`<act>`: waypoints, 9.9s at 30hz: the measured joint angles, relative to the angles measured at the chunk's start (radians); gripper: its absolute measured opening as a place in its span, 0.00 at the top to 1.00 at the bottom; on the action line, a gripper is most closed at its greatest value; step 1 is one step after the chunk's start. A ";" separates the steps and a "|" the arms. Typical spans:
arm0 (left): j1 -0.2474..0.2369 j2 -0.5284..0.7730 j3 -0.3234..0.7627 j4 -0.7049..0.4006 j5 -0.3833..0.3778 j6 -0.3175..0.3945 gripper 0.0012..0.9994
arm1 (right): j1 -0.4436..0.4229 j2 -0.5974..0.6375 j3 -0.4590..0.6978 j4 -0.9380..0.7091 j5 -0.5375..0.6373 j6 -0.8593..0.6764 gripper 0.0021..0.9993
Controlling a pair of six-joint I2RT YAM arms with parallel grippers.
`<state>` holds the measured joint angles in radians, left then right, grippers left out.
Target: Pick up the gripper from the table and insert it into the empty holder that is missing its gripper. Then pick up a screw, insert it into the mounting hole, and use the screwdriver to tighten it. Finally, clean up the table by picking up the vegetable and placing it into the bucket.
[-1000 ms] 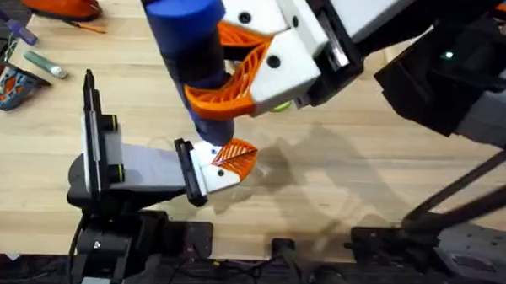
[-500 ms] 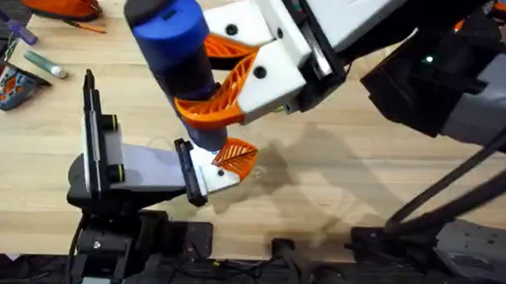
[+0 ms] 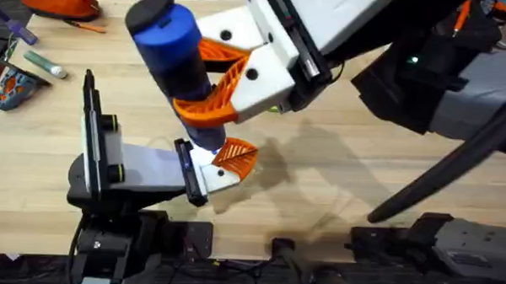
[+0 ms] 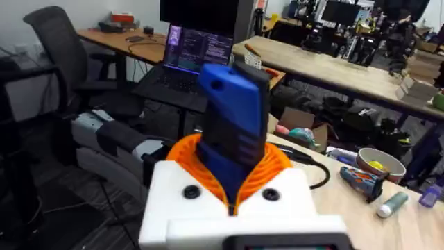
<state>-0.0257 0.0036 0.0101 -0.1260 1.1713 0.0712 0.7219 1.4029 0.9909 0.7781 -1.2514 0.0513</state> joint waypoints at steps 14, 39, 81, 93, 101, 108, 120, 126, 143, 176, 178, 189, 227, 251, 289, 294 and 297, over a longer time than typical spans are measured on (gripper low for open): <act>0.000 0.000 0.000 0.000 0.000 0.000 0.99 | 0.000 0.005 0.000 0.001 -0.052 -0.016 0.98; 0.000 0.000 0.000 0.000 0.000 0.000 0.99 | 0.022 0.032 0.000 0.027 -0.051 -0.038 0.98; 0.000 0.000 0.000 0.000 0.000 0.000 0.99 | 0.022 0.052 0.000 0.003 -0.051 -0.071 0.98; 0.000 0.000 0.000 0.000 0.000 0.000 0.99 | 0.021 0.053 0.000 -0.009 -0.051 -0.083 0.98; 0.000 0.002 0.000 -0.001 0.000 -0.002 0.99 | 0.021 0.067 0.002 -0.011 -0.051 -0.085 0.98; 0.000 0.004 0.000 0.000 0.000 -0.005 0.99 | 0.021 0.072 0.006 -0.004 -0.048 -0.085 0.98; 0.000 0.004 0.000 0.000 -0.001 -0.005 0.99 | 0.003 0.078 0.006 0.014 -0.051 -0.081 0.98; 0.000 0.004 0.000 0.000 -0.001 -0.005 0.99 | 0.003 0.079 0.006 0.009 -0.054 -0.081 0.98; 0.000 0.004 0.000 0.000 0.000 -0.004 0.99 | 0.003 0.079 0.006 0.028 -0.082 -0.079 0.98; 0.000 0.002 0.000 0.000 0.000 -0.001 0.99 | -0.098 0.117 0.185 -0.173 0.026 0.149 0.98; 0.000 0.002 0.000 0.000 0.001 -0.001 0.99 | -0.104 0.117 0.188 -0.302 0.107 0.100 0.98; 0.000 0.002 0.000 0.000 0.003 0.000 0.99 | -0.209 0.117 0.413 -1.156 0.693 -0.419 0.98; 0.000 0.002 0.000 0.000 0.003 0.000 0.99 | -0.451 0.591 0.475 -1.706 1.281 -1.359 0.98; 0.000 0.002 0.000 0.000 0.003 0.000 0.99 | -0.415 0.564 0.492 -1.691 1.294 -1.312 0.03; 0.073 0.010 0.193 -0.263 -0.244 -0.054 0.01 | -0.375 -0.318 0.492 -1.547 1.130 -0.396 0.03; 0.084 0.120 0.429 -0.504 -0.362 0.036 0.01 | -0.375 -0.351 0.492 -1.622 1.131 -0.350 0.03; 0.084 0.247 0.576 -0.621 -0.439 0.087 0.01 | -0.375 -0.368 0.492 -1.675 1.139 -0.295 0.03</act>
<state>0.0578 0.2504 0.5859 -0.7468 0.7319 0.1578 0.3470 1.0351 1.4830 -0.8970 -0.1124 -0.2438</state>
